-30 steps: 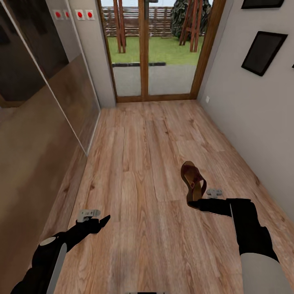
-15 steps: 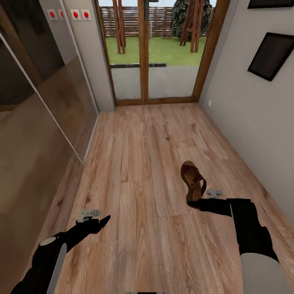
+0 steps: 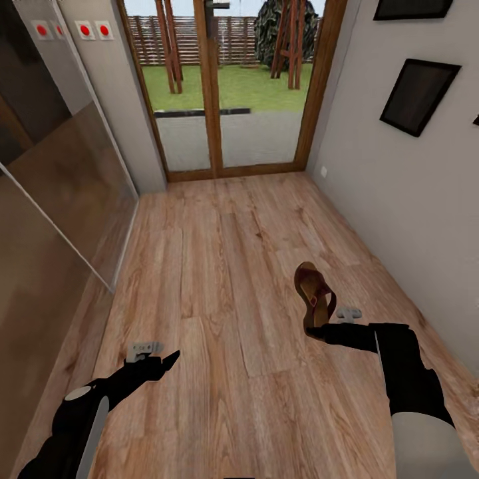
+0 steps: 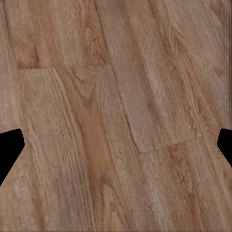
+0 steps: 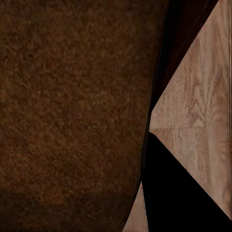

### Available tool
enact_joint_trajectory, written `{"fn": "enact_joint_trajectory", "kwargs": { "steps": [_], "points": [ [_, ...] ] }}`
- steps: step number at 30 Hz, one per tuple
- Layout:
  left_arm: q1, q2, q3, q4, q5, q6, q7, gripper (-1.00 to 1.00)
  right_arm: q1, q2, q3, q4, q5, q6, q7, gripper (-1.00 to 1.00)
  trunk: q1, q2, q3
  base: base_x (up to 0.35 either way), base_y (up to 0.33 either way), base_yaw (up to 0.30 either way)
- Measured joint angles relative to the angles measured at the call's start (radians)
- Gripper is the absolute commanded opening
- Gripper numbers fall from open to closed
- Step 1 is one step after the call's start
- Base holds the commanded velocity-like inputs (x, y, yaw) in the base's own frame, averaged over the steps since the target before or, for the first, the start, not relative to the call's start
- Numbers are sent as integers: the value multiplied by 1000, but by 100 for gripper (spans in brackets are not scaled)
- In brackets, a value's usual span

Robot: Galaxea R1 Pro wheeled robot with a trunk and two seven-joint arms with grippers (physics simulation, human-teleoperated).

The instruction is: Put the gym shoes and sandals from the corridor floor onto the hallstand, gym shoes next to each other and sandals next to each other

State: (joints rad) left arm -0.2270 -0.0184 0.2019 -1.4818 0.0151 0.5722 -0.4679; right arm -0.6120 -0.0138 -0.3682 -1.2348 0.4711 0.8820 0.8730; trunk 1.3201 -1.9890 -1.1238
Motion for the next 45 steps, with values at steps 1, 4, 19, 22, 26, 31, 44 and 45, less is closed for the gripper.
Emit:
{"fn": "enact_joint_trajectory", "kwargs": {
  "steps": [1,4,19,22,26,31,44,45],
  "points": [
    [0,0,0,0,0,0,0,100,0,0,0,0,0,0,0,-100,0,0,1,73,0,-207],
    [0,0,0,0,0,0,0,100,0,0,0,0,-2,0,0,-100,0,0,4,36,0,-207],
    [0,0,-1,0,2,0,-2,100,0,0,0,1,-2,0,0,-100,0,0,21,3,0,-207],
    [0,0,-1,0,2,0,-2,100,0,0,0,1,-2,0,0,-100,0,0,24,0,0,-207],
    [0,0,-1,0,2,0,-2,100,0,0,0,1,-2,0,0,-100,0,0,28,0,0,-207],
    [0,0,-1,0,2,0,-2,100,0,0,0,1,-2,0,-1,-100,0,0,34,0,0,-207],
    [0,0,-1,0,2,0,-1,100,0,0,0,1,-2,1,0,-100,0,0,48,160,150,-207],
    [0,0,-1,0,2,0,-1,100,0,0,0,1,-2,1,0,-100,0,0,49,190,145,-207]
  ]
}}
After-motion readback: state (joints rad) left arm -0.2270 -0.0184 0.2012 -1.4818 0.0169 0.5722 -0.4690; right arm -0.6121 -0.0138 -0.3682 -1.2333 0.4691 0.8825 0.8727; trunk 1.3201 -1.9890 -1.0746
